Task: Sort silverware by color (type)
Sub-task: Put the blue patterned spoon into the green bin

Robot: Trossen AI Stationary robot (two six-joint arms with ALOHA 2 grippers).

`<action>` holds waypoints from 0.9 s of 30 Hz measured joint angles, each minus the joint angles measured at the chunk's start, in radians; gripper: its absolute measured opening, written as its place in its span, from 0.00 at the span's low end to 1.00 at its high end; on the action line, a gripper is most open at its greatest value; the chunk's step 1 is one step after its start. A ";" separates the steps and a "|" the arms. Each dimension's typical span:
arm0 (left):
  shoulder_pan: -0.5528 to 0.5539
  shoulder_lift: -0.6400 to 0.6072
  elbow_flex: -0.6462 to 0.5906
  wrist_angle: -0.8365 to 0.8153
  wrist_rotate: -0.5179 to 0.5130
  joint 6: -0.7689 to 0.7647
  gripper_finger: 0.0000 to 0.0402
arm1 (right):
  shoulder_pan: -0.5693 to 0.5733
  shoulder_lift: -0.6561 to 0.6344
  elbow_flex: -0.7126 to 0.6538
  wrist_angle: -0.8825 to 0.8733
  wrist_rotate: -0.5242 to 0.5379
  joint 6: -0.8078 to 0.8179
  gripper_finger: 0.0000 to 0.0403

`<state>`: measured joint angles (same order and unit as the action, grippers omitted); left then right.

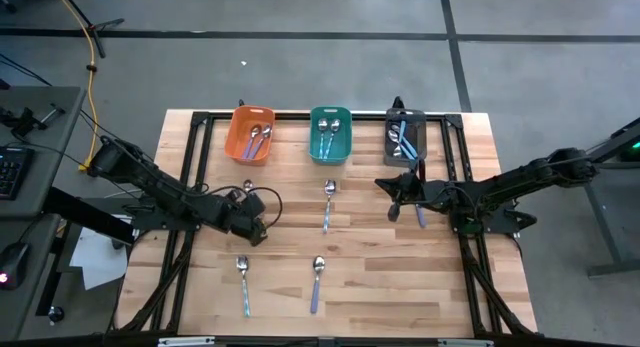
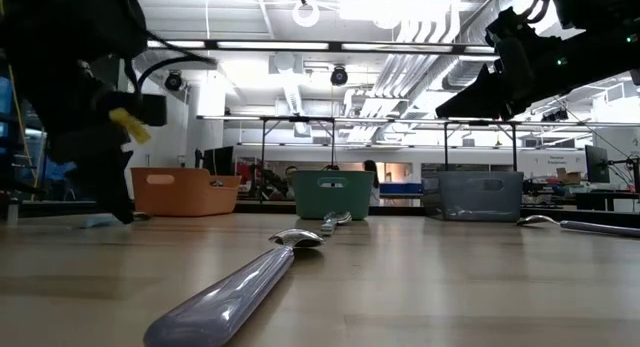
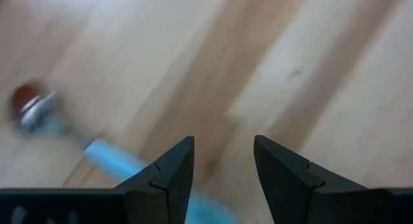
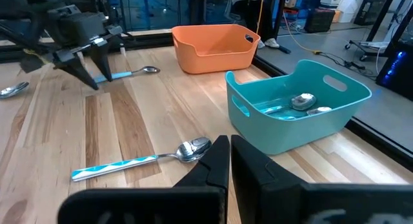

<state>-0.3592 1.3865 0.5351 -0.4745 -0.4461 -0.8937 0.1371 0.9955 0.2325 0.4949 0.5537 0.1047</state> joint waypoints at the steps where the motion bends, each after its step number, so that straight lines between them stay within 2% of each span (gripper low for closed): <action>1: 0.000 0.000 0.000 0.033 0.003 0.027 0.38 | 0.000 0.000 0.000 0.000 0.000 0.000 0.00; 4: 0.000 0.000 0.000 0.149 0.027 0.149 0.38 | 0.000 0.000 0.000 0.000 0.000 0.000 0.00; 10: 0.005 0.000 0.000 0.490 0.111 0.371 0.38 | 0.000 0.000 0.000 0.003 0.000 0.003 0.00; 15: 0.038 0.000 0.001 0.617 0.121 0.406 0.38 | 0.000 0.000 0.000 0.003 0.000 0.000 0.00; 21: 0.072 0.025 0.001 0.674 0.003 0.441 0.38 | 0.000 0.000 0.000 0.004 0.000 0.009 0.00; 24: 0.094 0.073 0.001 0.752 0.003 0.481 0.38 | 0.000 0.000 0.000 0.015 0.000 0.008 0.00; 27: 0.120 0.140 0.001 0.862 0.045 0.529 0.38 | 0.000 0.000 0.000 0.047 0.001 -0.006 0.00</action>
<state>-0.2394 1.5260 0.5362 0.3873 -0.4008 -0.3648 0.1371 0.9955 0.2325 0.5421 0.5545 0.0987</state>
